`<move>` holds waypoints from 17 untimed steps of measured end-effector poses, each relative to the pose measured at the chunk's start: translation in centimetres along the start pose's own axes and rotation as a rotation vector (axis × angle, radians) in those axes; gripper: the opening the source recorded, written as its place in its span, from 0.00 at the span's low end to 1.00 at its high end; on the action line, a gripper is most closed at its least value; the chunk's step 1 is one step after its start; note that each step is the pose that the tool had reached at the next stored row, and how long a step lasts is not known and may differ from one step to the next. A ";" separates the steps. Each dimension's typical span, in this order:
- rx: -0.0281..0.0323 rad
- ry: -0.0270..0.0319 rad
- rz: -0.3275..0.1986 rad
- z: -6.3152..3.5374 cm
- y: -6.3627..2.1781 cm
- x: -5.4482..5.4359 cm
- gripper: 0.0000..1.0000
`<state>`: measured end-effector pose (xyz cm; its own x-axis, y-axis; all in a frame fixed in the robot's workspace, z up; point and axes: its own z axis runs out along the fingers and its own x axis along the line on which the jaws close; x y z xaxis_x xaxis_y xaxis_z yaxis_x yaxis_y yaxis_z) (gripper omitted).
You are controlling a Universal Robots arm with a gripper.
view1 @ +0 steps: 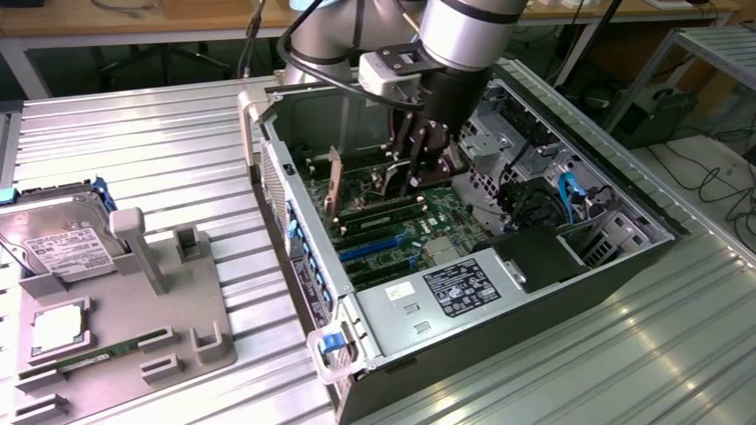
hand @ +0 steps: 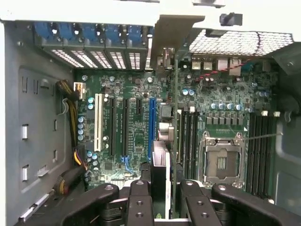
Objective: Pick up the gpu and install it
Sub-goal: 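Insert the gpu into the slot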
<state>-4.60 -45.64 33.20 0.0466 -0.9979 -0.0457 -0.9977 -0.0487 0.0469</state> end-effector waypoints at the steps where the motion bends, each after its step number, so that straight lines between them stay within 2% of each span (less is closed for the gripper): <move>1: -0.0001 0.0001 -0.003 0.20 -0.01 0.0 0.28; 5: 0.0012 0.0001 -0.003 0.54 -0.02 0.0 0.28; 10: 0.0011 0.0000 -0.002 1.41 -0.02 -0.1 0.28; 14: 0.0014 -0.0001 0.004 2.66 0.35 -0.2 0.28; 17: 0.0021 -0.0005 0.021 3.23 0.37 -0.1 0.28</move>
<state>-5.13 -45.42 29.99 0.0257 -0.9986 -0.0452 -0.9986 -0.0277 0.0457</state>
